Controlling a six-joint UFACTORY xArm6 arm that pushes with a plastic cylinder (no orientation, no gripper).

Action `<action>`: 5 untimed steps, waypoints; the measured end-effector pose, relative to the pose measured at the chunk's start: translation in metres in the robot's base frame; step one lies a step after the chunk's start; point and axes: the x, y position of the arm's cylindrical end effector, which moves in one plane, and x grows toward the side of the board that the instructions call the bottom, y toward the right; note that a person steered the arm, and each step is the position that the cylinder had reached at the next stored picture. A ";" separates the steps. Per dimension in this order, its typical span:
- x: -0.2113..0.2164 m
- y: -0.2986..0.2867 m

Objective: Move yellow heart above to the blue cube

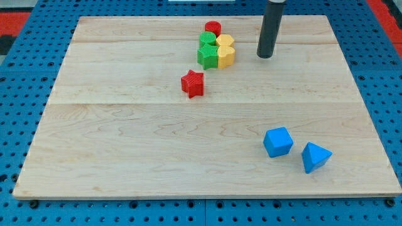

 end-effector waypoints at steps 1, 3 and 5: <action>-0.020 0.008; -0.089 -0.005; -0.004 -0.055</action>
